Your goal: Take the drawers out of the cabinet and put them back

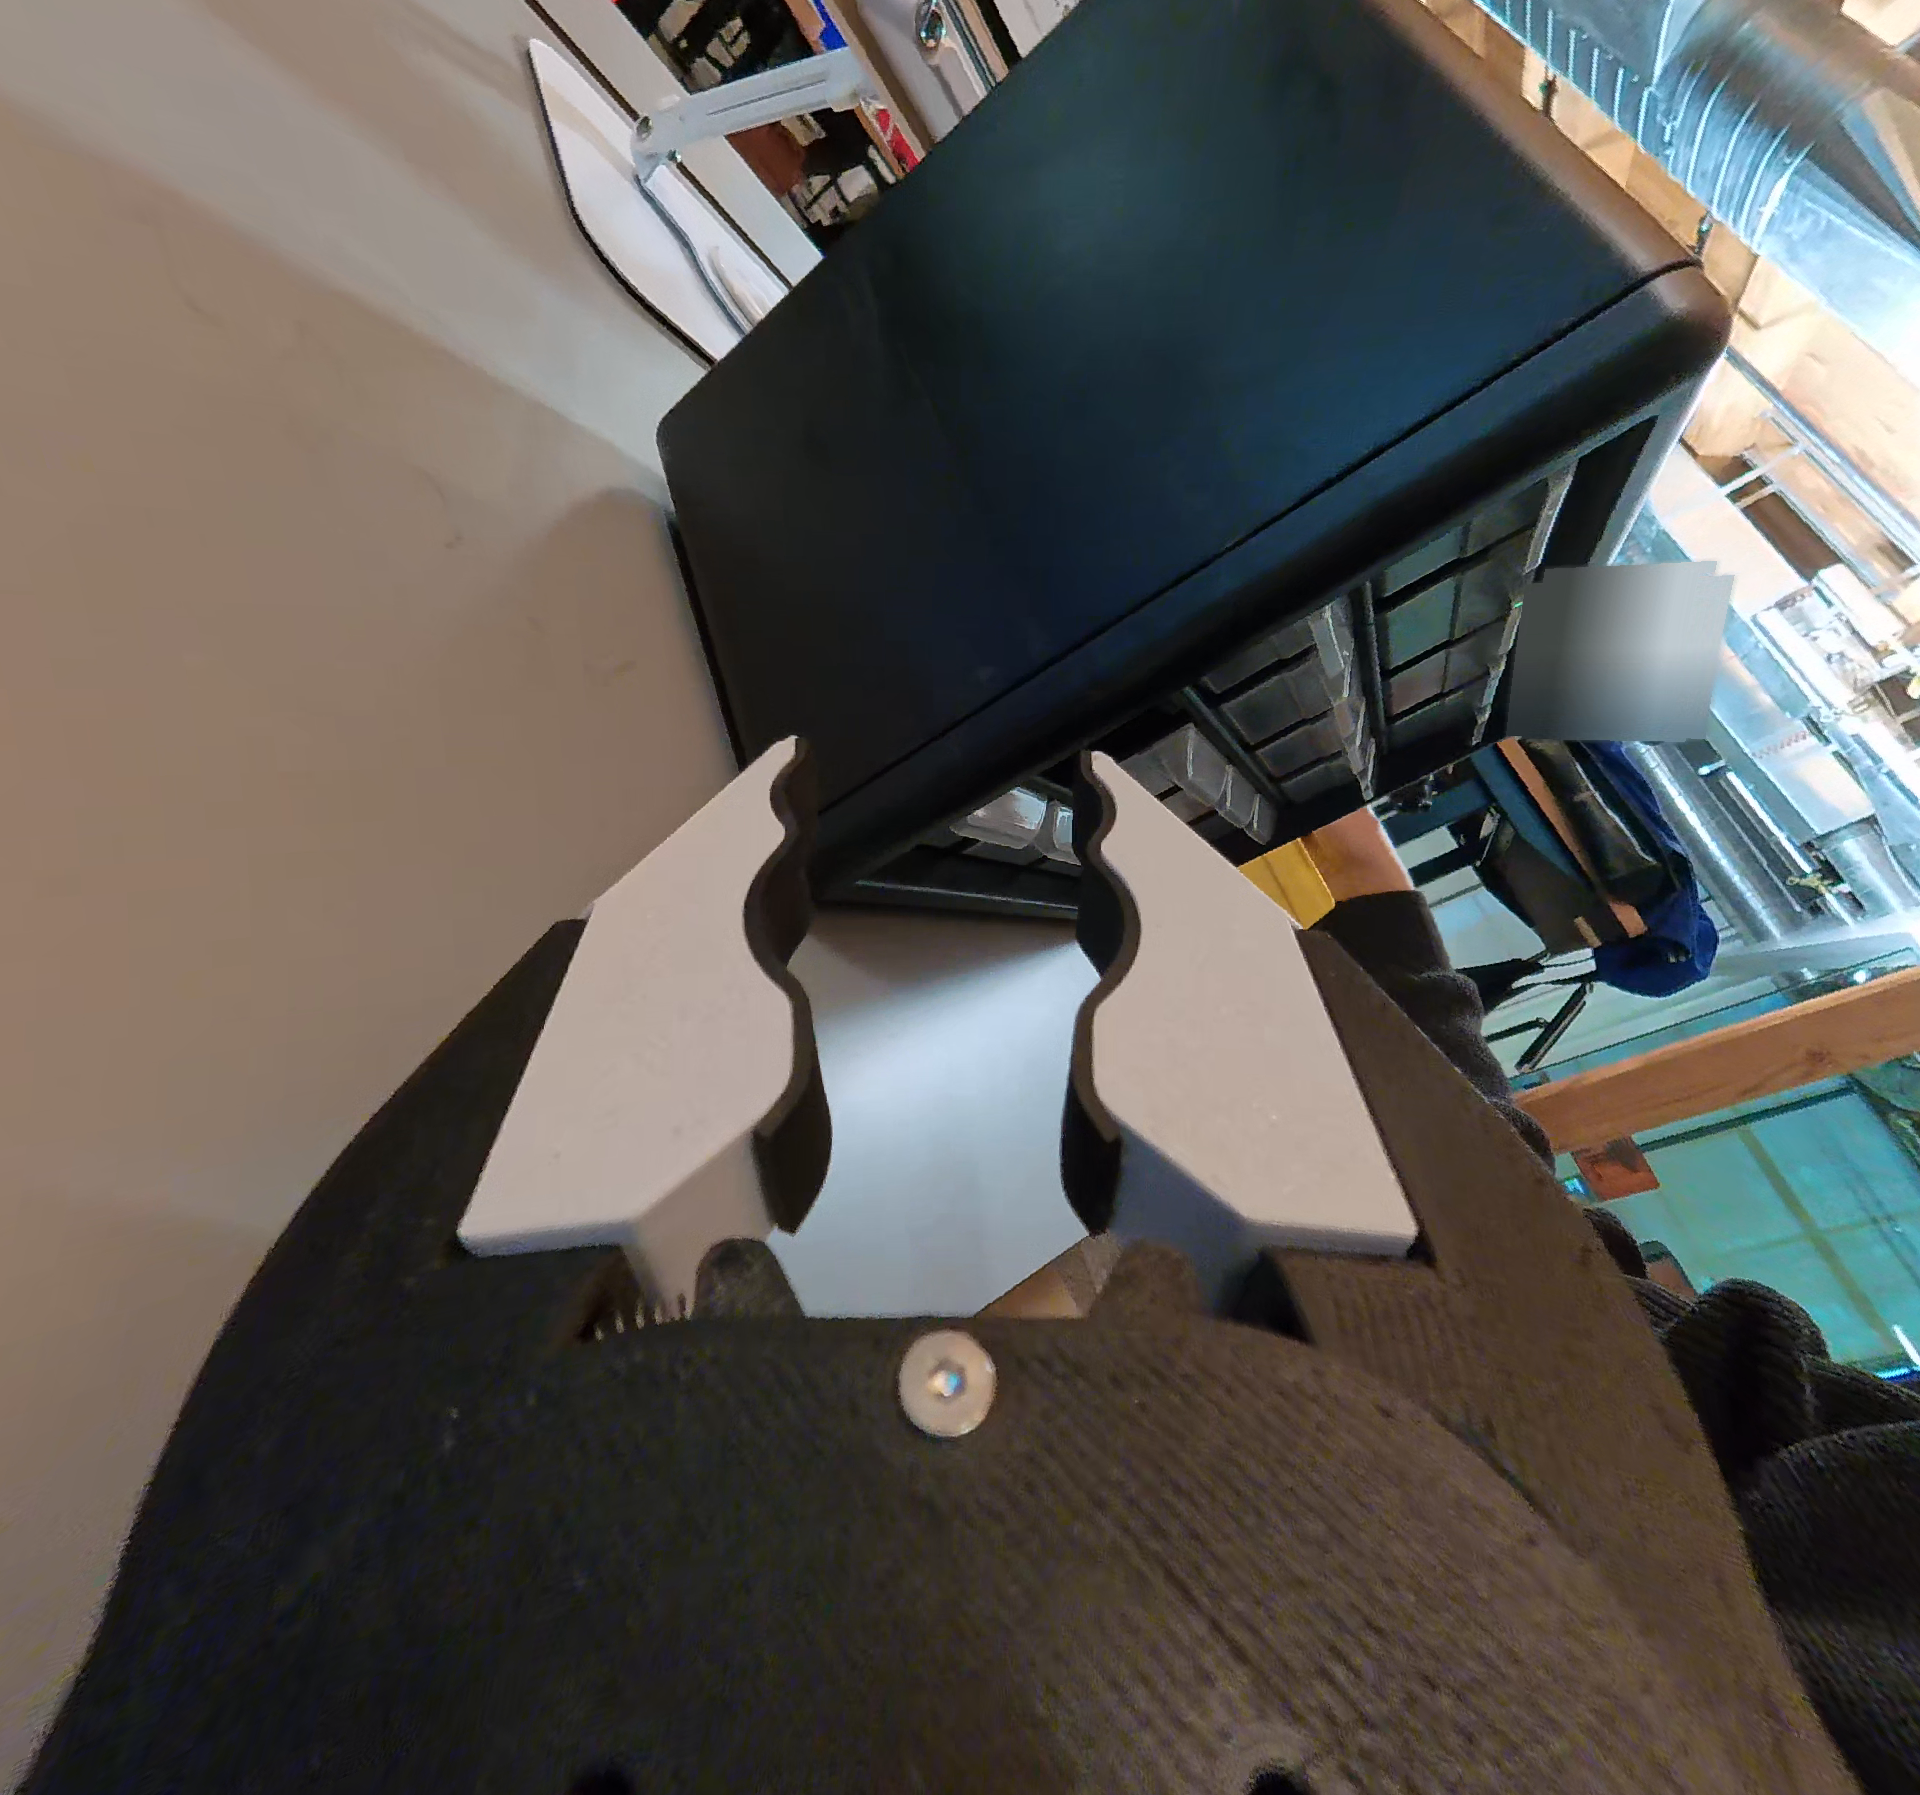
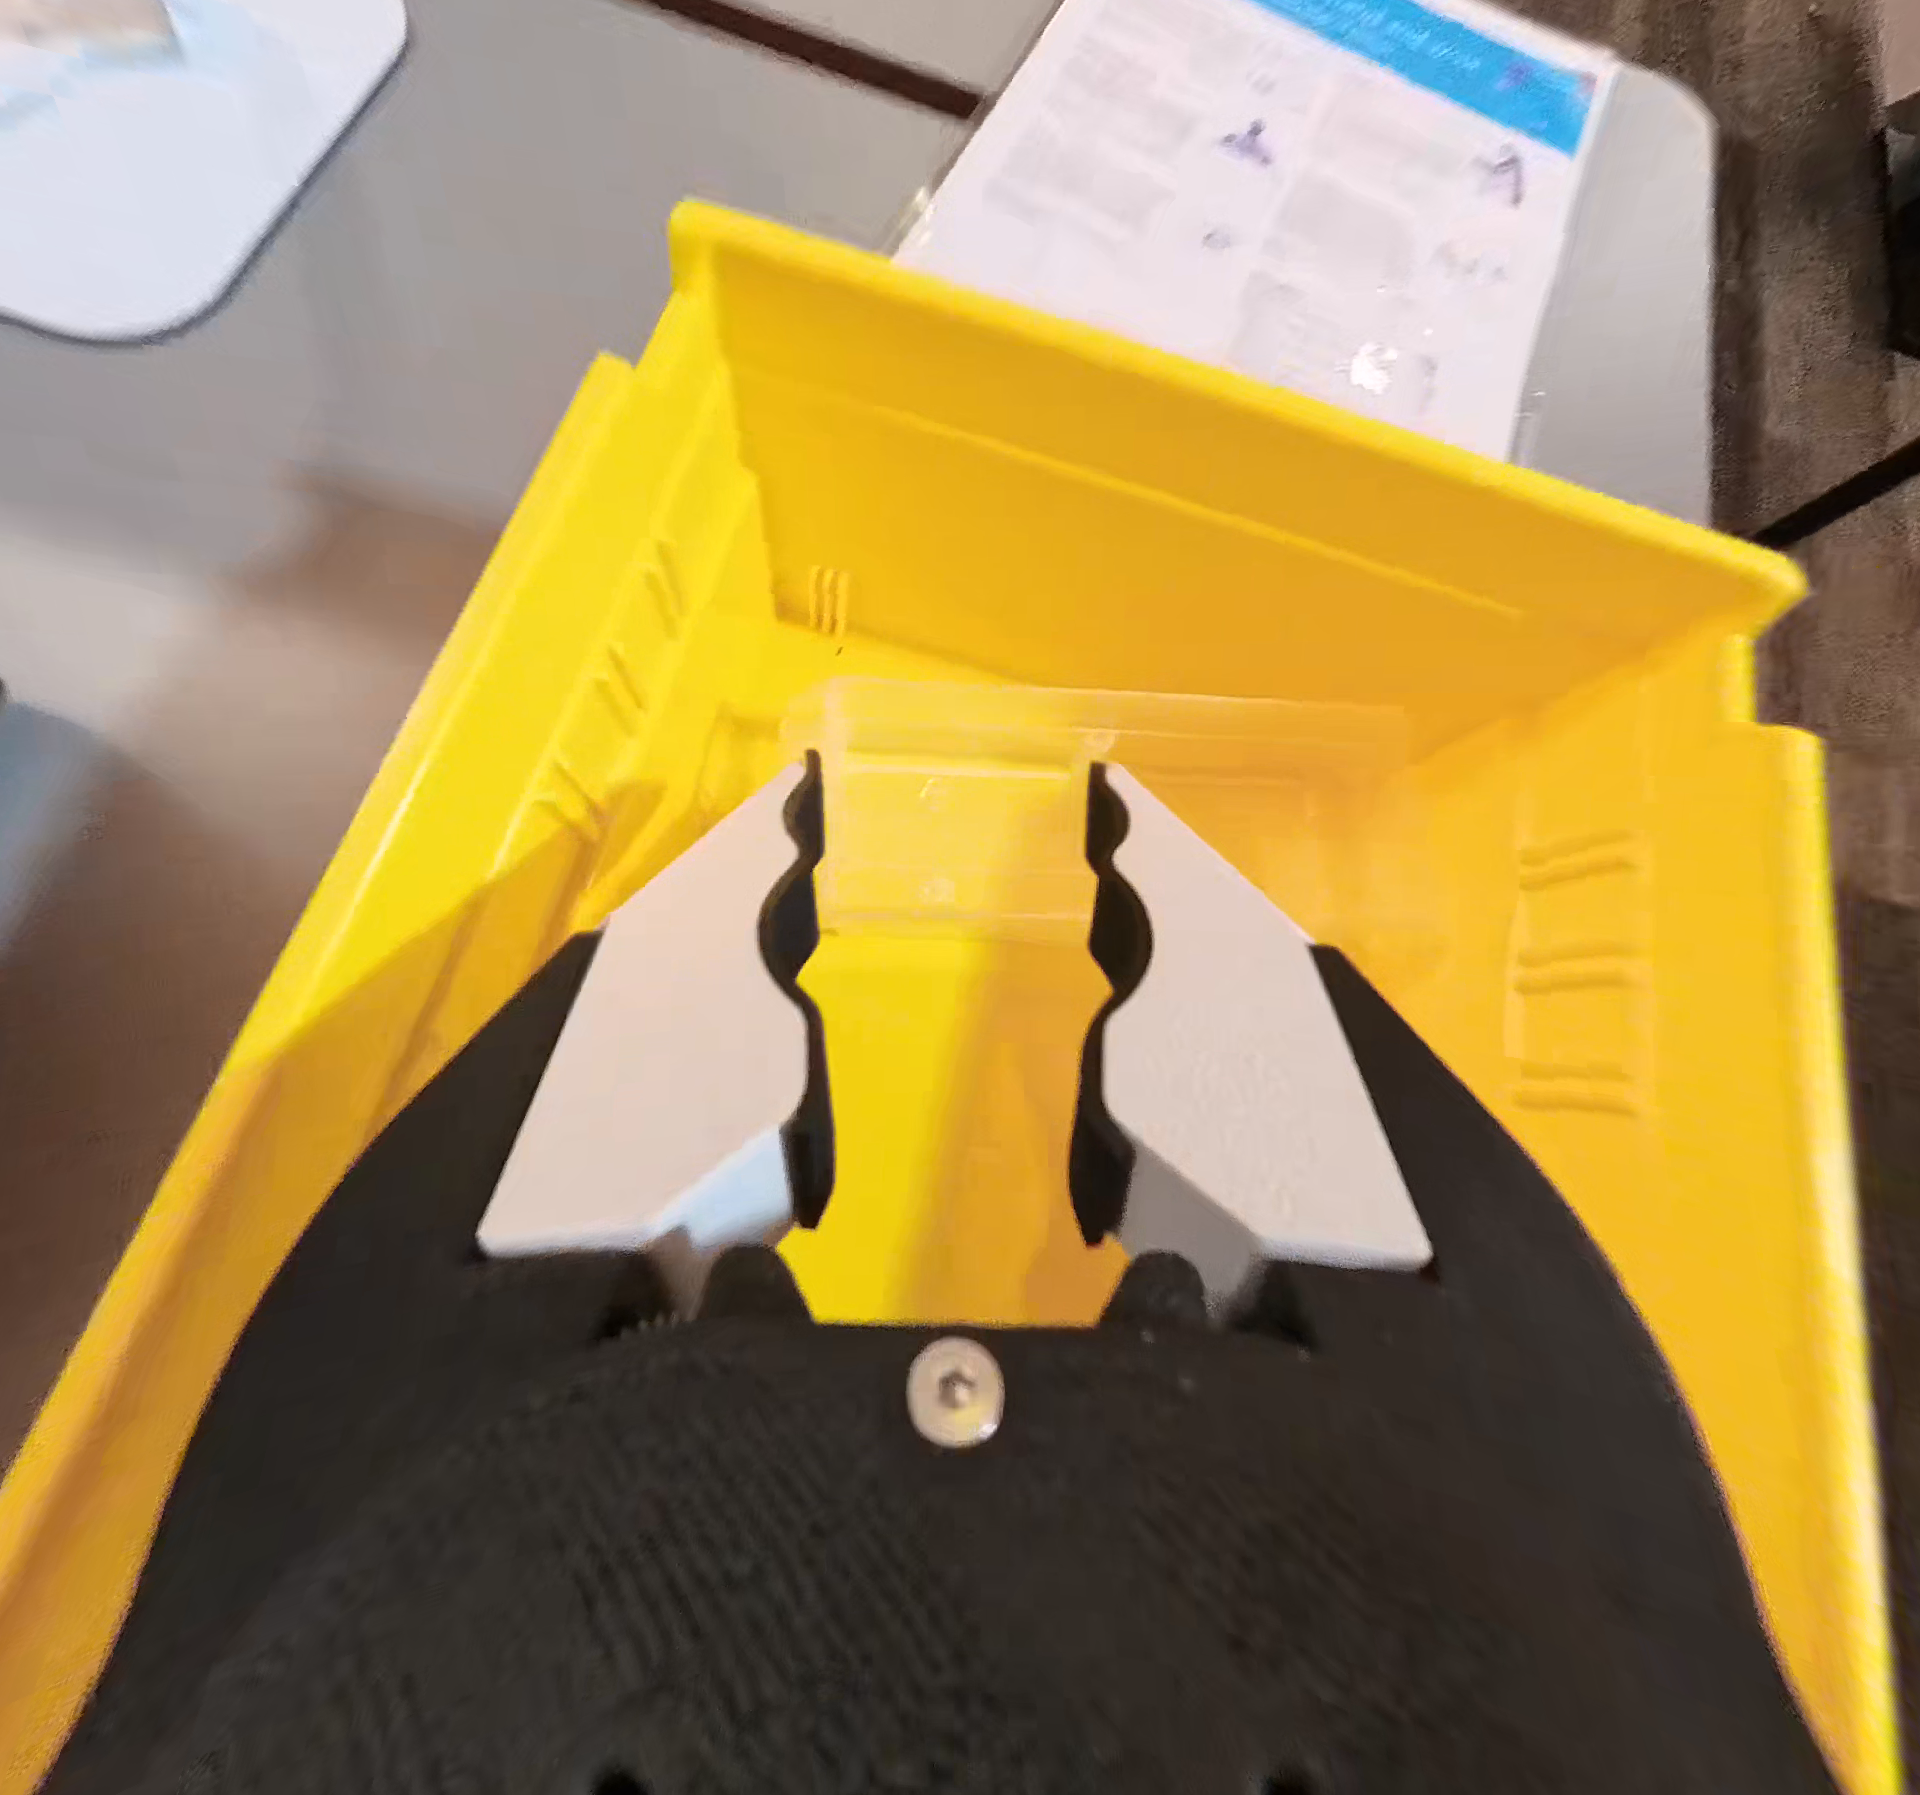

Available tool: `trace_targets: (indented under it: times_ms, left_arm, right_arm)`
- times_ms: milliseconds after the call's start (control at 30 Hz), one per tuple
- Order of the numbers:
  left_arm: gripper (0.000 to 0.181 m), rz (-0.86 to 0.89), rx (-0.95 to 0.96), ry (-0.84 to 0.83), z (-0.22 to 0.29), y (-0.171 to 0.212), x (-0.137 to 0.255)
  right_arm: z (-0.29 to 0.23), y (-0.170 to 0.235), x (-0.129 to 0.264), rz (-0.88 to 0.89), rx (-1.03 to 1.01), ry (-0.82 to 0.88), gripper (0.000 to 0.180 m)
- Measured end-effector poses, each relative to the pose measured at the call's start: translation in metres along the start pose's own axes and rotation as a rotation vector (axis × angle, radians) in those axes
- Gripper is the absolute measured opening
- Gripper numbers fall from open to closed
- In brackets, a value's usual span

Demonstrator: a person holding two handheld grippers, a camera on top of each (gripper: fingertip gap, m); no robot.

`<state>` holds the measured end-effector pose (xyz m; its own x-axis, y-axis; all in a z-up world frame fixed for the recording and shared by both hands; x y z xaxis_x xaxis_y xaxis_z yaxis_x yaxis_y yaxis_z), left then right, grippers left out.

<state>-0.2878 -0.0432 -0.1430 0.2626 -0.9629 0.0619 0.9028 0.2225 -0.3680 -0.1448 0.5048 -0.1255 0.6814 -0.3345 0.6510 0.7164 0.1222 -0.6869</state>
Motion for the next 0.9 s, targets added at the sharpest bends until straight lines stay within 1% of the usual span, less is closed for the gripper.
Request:
trace_targets:
  times_ms: [67,133,233,300,367,433,467,567,633,667,733,800,833,900]
  left_arm:
    - [0.047,-0.002,0.010,0.002,-0.001,0.000,0.000]
    - [0.047,-0.007,0.018,0.007,-0.001,0.001,0.000]
    - [0.048,-0.016,0.016,0.010,0.000,0.003,-0.001]
    - [0.047,-0.023,0.008,0.010,0.001,0.004,-0.002]
    - [0.047,-0.032,0.000,0.009,0.002,0.005,-0.004]
    - [0.048,-0.043,-0.005,0.008,0.002,0.007,-0.006]
    - [0.048,-0.048,-0.006,0.009,0.002,0.008,-0.006]
    - [0.048,-0.058,-0.014,0.009,0.003,0.009,-0.007]
    - [0.048,-0.057,-0.026,0.006,0.003,0.009,-0.007]
    - [0.048,-0.057,-0.032,0.005,0.003,0.009,-0.007]
    - [0.048,-0.055,-0.050,0.002,0.004,0.008,-0.007]
    - [0.048,-0.048,-0.069,0.004,0.006,0.007,-0.007]
    - [0.048,-0.042,-0.084,0.003,0.007,0.007,-0.006]
    - [0.048,-0.031,-0.117,-0.001,0.009,0.006,-0.006]
  right_arm:
    - [0.011,0.000,0.014,0.040,-0.077,0.006,0.050]
    - [0.019,0.009,0.024,0.023,-0.151,-0.003,0.049]
    - [0.023,0.032,0.028,-0.107,-0.203,-0.020,0.043]
    - [0.014,0.042,0.022,-0.172,-0.210,-0.070,0.039]
    - [0.000,0.047,0.011,-0.226,-0.193,-0.128,0.036]
    - [-0.012,0.048,-0.002,-0.256,-0.147,-0.151,0.037]
    - [-0.016,0.047,-0.008,-0.255,-0.115,-0.147,0.037]
    - [-0.015,0.035,-0.019,-0.199,-0.024,-0.051,0.039]
    - [-0.014,0.029,-0.019,-0.173,-0.012,-0.020,0.035]
    - [-0.015,0.027,-0.018,-0.170,-0.022,-0.030,0.035]
    - [-0.015,0.025,-0.011,-0.188,-0.034,-0.054,0.037]
    - [-0.004,0.019,0.006,-0.200,-0.020,0.020,0.036]
    - [0.002,0.011,0.019,-0.180,-0.010,0.070,0.036]
    - [0.006,-0.017,0.052,-0.063,-0.011,0.124,0.036]
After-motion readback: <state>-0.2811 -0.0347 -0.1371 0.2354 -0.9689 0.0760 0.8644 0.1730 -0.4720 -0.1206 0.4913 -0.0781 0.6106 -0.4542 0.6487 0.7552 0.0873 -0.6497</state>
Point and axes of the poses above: each gripper's, where its closed fingertips meet, x back along the fingers, y out of its underside, z = x × y across the jaws, the point moved 5 cm from there along x, back along the fingers, and after that the axes turned 15 degrees about x, right-handed, at the moved point
